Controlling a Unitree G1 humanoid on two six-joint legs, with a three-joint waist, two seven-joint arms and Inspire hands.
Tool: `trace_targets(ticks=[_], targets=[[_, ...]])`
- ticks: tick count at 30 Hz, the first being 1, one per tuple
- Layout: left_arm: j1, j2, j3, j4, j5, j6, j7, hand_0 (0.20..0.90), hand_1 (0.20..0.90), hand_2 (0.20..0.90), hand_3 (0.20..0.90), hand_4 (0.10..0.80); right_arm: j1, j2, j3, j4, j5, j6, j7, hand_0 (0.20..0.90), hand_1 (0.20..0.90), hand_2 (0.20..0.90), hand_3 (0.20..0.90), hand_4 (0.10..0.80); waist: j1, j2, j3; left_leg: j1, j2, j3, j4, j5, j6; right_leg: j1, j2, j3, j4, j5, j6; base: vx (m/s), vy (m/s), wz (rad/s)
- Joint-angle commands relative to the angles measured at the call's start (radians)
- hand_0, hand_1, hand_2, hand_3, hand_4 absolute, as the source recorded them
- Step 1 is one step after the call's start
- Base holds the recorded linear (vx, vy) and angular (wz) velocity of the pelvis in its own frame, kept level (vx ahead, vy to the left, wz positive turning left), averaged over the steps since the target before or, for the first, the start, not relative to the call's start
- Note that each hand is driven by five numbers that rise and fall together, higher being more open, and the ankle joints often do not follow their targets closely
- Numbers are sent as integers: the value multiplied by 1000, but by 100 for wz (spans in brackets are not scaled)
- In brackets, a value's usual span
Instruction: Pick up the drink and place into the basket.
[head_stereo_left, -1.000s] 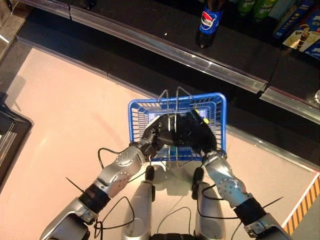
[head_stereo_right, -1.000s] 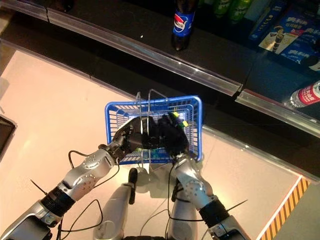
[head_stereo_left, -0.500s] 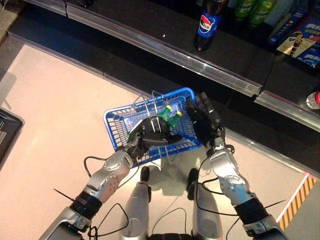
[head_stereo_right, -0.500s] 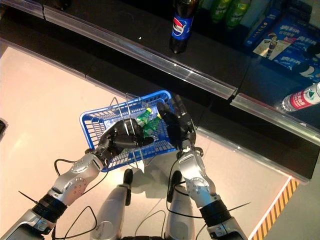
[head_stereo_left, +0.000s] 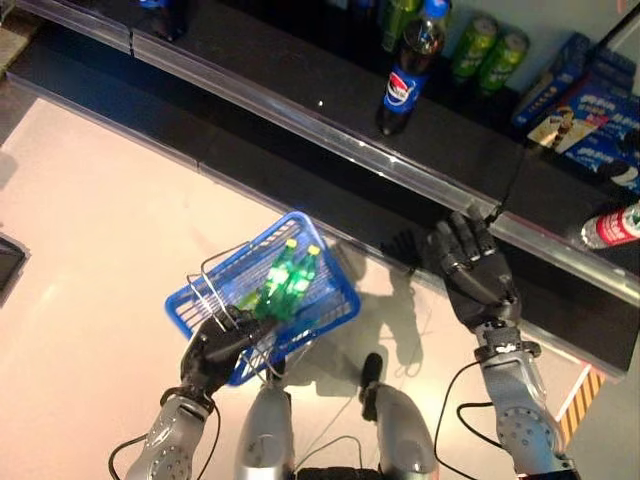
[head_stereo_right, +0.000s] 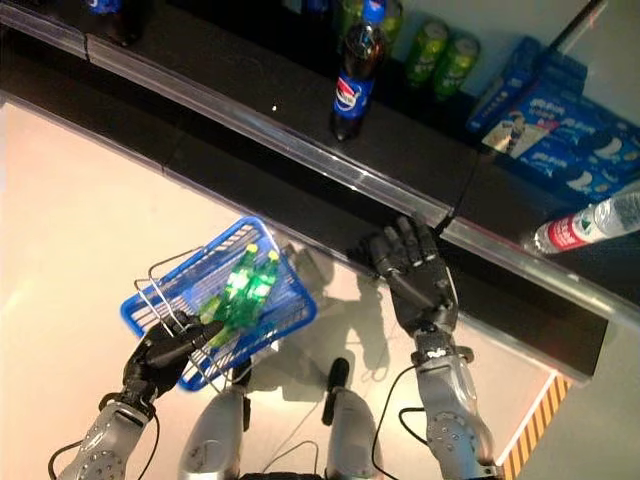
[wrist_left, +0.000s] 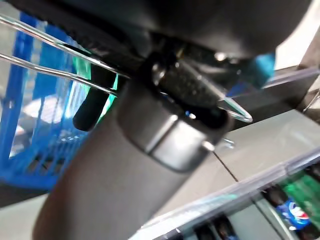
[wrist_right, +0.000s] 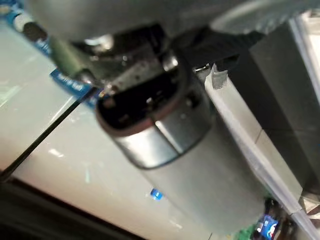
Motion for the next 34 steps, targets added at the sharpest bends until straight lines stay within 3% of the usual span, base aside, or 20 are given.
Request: trace_targets(ticks=[1, 7, 14, 21, 23, 25, 29, 34], targets=[[-50, 37, 117, -334, -23, -246, -130, 300, 300, 300, 200, 100, 26, -52, -1, -38, -47, -68, 28, 900, 900, 900, 900, 800, 7, 46, -240, -16, 14, 5, 13, 37, 37, 61, -40, -2, -52, 31, 14, 42, -49, -6], [-3, 17, 114, -226, -7, -193, -64, 300, 300, 300, 200, 100, 92, -49, 8, 50, -91, -38, 16, 900, 900, 900, 900, 800, 0, 42, -306, 32, 32, 22, -44, 47, 23, 108, -35, 4, -117, 50, 26, 32, -38, 1], [9, -13, 104, 28, 56, -153, 14, 300, 300, 300, 200, 100, 114, -22, 51, 281, -221, 24, -5, 900, 900, 900, 900, 800, -13, 44, -380, 96, 56, 51, -144, 71, -1, 164, -35, 12, -215, 88, 42, 9, -12, 5], [-58, -97, 95, 520, 93, -162, -4, 300, 300, 300, 200, 100, 60, 26, 111, 689, -481, 31, -57, 900, 900, 900, 900, 800, -20, 51, -425, 136, 74, 69, -206, 89, -19, 201, -37, 4, -271, 116, 48, -3, -8, -4], [-92, -121, 103, 643, 58, -128, -7, 300, 300, 300, 200, 100, 33, 40, 121, 816, -514, 48, -35, 900, 900, 900, 900, 800, -19, 55, -432, 144, 77, 68, -220, 92, -21, 208, -36, 2, -282, 121, 48, -18, -3, -3], [-127, -144, 115, 791, 46, -129, -1, 300, 300, 300, 200, 100, 6, 64, 131, 1016, -558, -14, 5, 900, 900, 900, 900, 800, -17, 59, -439, 149, 80, 71, -233, 95, -24, 216, -38, -6, -299, 128, 52, -36, 7, -5], [-173, -169, 131, 982, 63, -117, 15, 300, 300, 300, 200, 100, -23, 99, 136, 1224, -633, -80, -2, 900, 900, 900, 900, 800, -16, 61, -451, 151, 84, 76, -243, 93, -29, 221, -42, -17, -315, 133, 57, -28, 7, 0], [-198, -188, 141, 1089, 28, -102, 40, 300, 300, 300, 200, 100, -27, 114, 158, 1318, -775, -113, -27, 900, 900, 900, 900, 800, -20, 65, -453, 148, 82, 78, -243, 85, -28, 223, -48, -25, -316, 131, 60, -52, 18, -1]])
